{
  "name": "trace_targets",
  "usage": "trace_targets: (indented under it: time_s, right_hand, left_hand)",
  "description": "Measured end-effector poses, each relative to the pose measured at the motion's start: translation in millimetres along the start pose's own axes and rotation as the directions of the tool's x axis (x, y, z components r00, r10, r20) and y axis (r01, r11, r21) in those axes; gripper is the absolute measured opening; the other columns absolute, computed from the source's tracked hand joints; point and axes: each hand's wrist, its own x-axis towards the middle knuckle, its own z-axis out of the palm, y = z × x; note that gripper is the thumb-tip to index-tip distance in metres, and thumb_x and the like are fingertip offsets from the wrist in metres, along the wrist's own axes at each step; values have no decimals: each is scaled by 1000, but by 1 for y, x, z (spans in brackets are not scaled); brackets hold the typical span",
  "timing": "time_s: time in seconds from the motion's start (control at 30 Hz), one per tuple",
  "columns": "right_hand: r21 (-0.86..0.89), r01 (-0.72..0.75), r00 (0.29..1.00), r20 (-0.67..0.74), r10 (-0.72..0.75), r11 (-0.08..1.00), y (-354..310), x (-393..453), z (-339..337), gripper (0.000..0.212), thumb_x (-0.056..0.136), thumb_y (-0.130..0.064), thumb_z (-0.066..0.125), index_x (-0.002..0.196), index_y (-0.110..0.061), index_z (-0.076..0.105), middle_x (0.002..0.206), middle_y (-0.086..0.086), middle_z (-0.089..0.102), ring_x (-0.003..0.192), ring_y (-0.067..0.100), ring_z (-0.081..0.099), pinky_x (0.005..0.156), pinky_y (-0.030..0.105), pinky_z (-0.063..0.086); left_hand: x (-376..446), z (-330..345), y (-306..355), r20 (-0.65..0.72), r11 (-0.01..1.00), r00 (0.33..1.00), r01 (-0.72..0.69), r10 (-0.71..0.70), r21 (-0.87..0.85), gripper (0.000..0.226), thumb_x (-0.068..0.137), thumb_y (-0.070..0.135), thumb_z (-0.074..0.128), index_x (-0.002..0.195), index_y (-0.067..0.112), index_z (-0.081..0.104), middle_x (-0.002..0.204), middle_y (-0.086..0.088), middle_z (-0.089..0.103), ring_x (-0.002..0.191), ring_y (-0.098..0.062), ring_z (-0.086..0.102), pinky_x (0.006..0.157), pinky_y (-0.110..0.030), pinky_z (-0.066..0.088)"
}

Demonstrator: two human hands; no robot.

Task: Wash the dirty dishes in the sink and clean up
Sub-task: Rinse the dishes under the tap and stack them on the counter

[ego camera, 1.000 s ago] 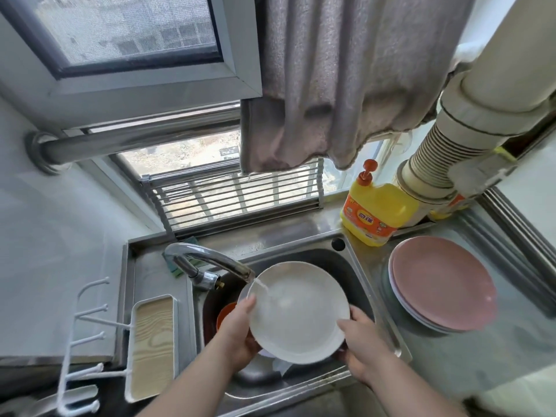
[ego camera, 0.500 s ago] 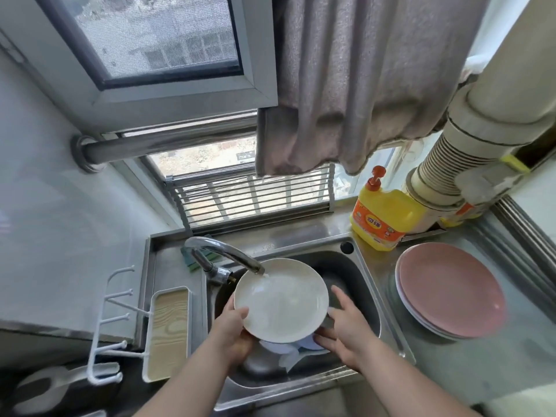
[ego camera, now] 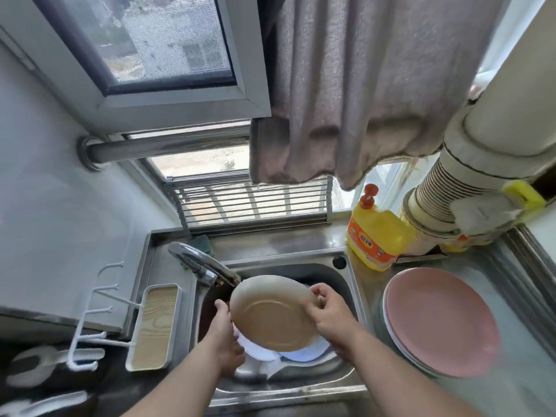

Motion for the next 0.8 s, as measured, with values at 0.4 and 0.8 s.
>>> trace_targets:
  time_s: [0.4, 0.8]
  right_hand:
    - [268, -488, 872, 102, 479, 830, 27, 36, 0, 20, 108, -34, 54, 118, -19, 62, 117, 14, 72, 106, 40, 68, 73, 64, 60]
    - [338, -541, 833, 87, 547, 770, 20, 64, 1, 27, 106, -25, 54, 125, -8, 66, 113, 13, 76, 103, 32, 72, 63, 39, 61]
  left_hand:
    - [-1, 4, -7, -104, 900, 913, -361, 394, 245, 32, 93, 31, 78, 123, 26, 69, 113, -5, 78, 104, -31, 73, 89, -53, 62]
    - [10, 9, 11, -119, 975, 969, -222, 217, -32, 26, 99, 17, 64, 119, 4, 74, 111, -20, 77, 105, -43, 73, 74, -49, 64]
